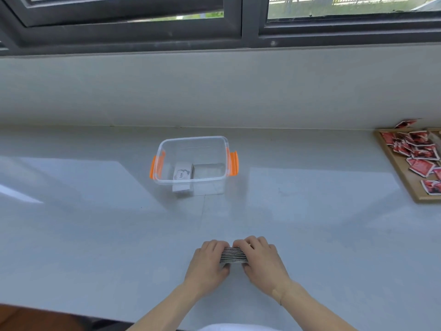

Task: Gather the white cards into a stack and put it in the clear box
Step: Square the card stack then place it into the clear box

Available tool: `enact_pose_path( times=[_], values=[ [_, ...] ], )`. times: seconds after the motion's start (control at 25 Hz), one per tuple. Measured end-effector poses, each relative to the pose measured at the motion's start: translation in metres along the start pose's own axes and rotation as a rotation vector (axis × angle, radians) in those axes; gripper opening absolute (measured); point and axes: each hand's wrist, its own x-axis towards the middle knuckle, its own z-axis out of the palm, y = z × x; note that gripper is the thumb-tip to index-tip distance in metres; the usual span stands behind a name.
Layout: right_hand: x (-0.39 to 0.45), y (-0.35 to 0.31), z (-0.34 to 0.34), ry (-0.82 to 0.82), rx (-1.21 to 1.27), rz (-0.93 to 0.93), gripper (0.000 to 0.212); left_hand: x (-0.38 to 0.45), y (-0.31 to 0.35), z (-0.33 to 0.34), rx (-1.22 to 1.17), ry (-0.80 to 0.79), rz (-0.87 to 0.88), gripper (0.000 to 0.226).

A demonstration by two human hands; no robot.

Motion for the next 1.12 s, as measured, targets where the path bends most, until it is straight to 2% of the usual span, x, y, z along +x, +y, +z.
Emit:
enact_pose_path(
  times=[0.24,0.36,0.48,0.56,0.72,0.84,0.92,1.0,1.12],
  values=[
    [0.001,-0.004,0.008,0.021,-0.209,0.008,0.04,0.003,-0.004,0.011,0.049,0.004,-0.022,0.04],
    [0.002,-0.006,0.009,0.048,-0.247,-0.019,0.039,0.004,-0.005,0.01,-0.007,0.007,-0.043,0.053],
    [0.003,-0.006,0.008,0.028,-0.239,-0.008,0.037,-0.009,-0.012,0.002,-0.35,0.075,-0.158,0.084],
    [0.004,-0.007,0.008,0.019,-0.236,0.006,0.035,-0.026,-0.024,0.001,-0.553,0.097,-0.212,0.092],
    [0.004,-0.01,0.009,0.004,-0.25,0.023,0.033,-0.049,-0.031,-0.002,-0.908,0.258,-0.375,0.079],
    [0.005,-0.009,0.009,-0.007,-0.252,0.022,0.033,-0.045,-0.01,-0.001,-1.061,0.364,-0.474,0.077],
    [0.005,-0.009,0.009,-0.013,-0.238,0.025,0.033,-0.037,0.015,0.004,-1.121,0.31,-0.481,0.08],
    [0.005,-0.009,0.008,-0.018,-0.23,0.024,0.033,-0.029,0.036,0.013,-1.176,0.169,-0.445,0.078],
    [0.003,-0.009,0.008,-0.011,-0.221,0.02,0.032,-0.025,0.037,0.015,-1.224,0.075,-0.416,0.076]
  ],
)
